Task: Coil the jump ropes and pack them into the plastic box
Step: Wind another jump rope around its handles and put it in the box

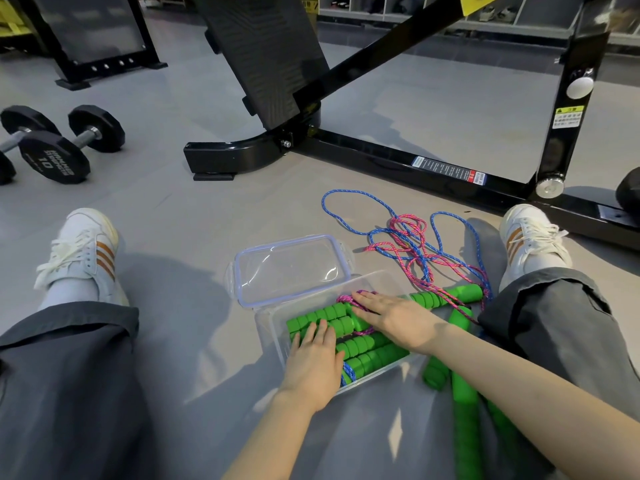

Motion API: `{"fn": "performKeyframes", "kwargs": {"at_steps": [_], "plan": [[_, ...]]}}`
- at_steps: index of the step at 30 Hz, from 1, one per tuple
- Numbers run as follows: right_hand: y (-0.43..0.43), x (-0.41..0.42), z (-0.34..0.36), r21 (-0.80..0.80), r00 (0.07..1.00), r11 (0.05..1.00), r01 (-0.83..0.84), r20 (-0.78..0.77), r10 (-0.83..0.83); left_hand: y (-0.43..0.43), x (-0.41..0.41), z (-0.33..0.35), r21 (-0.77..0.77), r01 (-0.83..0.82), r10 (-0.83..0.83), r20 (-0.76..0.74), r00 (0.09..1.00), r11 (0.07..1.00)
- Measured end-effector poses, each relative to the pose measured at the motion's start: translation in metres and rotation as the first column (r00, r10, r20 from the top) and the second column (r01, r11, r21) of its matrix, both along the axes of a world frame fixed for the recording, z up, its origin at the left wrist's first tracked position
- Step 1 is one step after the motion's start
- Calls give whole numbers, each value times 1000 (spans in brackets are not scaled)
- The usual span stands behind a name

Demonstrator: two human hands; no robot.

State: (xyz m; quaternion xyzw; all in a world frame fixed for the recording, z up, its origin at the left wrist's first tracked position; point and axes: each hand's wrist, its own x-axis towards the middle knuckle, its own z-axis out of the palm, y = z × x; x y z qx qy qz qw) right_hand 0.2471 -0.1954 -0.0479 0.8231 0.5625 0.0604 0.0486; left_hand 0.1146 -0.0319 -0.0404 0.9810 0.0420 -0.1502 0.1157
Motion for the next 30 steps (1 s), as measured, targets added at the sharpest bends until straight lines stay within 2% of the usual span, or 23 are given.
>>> {"fn": "performKeyframes", "kwargs": {"at_steps": [4, 11, 16, 20, 22, 24, 28, 30], "plan": [[1, -2, -4, 54, 996, 997, 60, -75, -56, -3, 0, -1, 10, 12, -12, -30, 999, 1000], [0, -3, -2, 2, 982, 993, 116, -149, -115, -7, 2, -4, -20, -37, 36, -67, 997, 999], [7, -6, -2, -27, 987, 990, 142, -68, -143, -8, 4, -4, -110, -72, 64, -74, 995, 991], [13, -10, -3, -63, 970, 973, 222, -88, -227, -8, 0, -3, -135, -68, 58, -80, 995, 988], [18, -14, 2, -88, 950, 959, 268, -142, -278, -10, -2, -3, -124, -55, 46, -73, 996, 991], [14, -14, 9, -185, 949, 952, 244, -156, -273, -12, -5, -4, -118, -55, 46, -78, 996, 992], [4, -18, 19, -274, 874, 932, 237, -359, -328, -15, -7, -2, -128, -77, 57, -150, 987, 989], [1, -24, 17, -343, 847, 907, 246, -380, -373, -14, -4, -2, -124, -76, 54, -170, 984, 989]]}}
